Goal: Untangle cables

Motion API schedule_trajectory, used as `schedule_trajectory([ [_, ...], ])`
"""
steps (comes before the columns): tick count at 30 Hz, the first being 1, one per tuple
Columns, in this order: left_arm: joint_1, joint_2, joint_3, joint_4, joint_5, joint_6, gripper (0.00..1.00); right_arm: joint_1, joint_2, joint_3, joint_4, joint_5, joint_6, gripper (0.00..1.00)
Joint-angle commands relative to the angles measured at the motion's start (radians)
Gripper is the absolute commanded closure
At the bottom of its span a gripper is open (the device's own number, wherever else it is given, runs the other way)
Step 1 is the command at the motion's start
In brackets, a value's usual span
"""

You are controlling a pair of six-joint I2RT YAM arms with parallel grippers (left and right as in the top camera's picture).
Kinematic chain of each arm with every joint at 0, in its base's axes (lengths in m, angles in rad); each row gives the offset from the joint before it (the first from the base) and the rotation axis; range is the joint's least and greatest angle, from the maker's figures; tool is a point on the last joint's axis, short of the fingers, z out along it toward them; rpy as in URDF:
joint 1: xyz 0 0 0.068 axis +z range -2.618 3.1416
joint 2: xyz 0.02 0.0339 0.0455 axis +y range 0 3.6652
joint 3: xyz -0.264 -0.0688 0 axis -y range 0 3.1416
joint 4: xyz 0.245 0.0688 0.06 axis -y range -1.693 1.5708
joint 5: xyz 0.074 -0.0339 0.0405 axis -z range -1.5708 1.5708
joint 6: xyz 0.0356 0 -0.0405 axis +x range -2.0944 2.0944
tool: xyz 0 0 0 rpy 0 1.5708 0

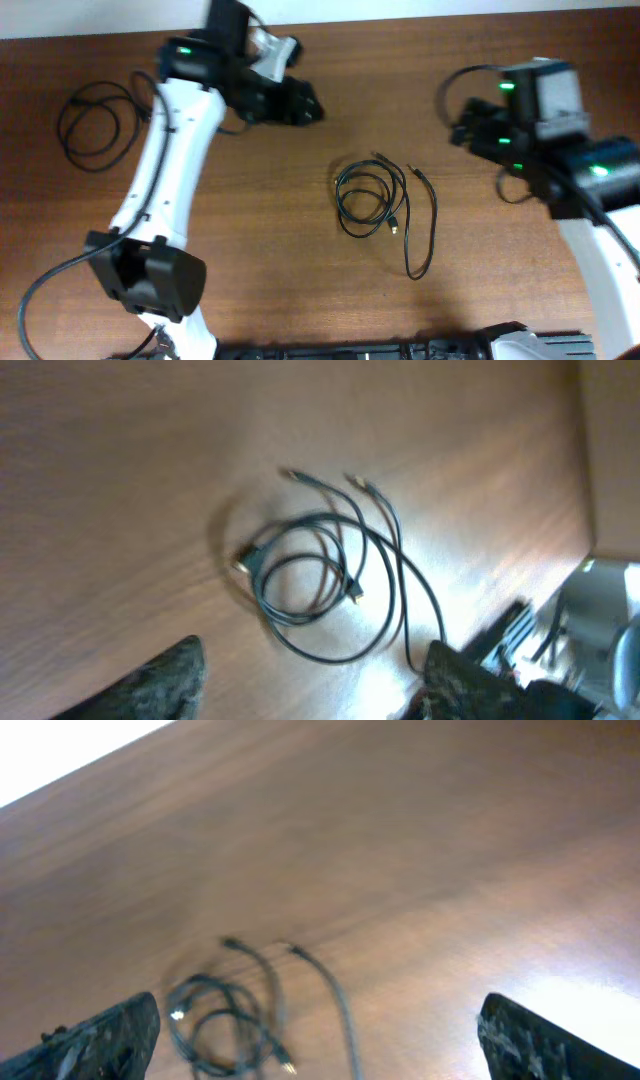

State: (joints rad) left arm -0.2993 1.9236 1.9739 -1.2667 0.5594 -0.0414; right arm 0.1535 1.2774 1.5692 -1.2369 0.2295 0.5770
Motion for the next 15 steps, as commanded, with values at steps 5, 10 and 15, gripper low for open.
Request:
schedule_trajectory([
  [5,-0.282,0.008,-0.263,0.124,-0.161,0.02,0.4,-0.183,-0.044,0.018,-0.11,0.041,0.014,0.01],
  [10,-0.388,0.008,-0.433,0.308,-0.156,-0.053,0.38,-0.183,-0.043,0.018,-0.109,0.041,0.014,0.01],
  [15,-0.483,0.008,-0.52,0.491,-0.157,-0.13,0.43,-0.183,-0.033,0.018,-0.111,0.04,0.014,0.01],
])
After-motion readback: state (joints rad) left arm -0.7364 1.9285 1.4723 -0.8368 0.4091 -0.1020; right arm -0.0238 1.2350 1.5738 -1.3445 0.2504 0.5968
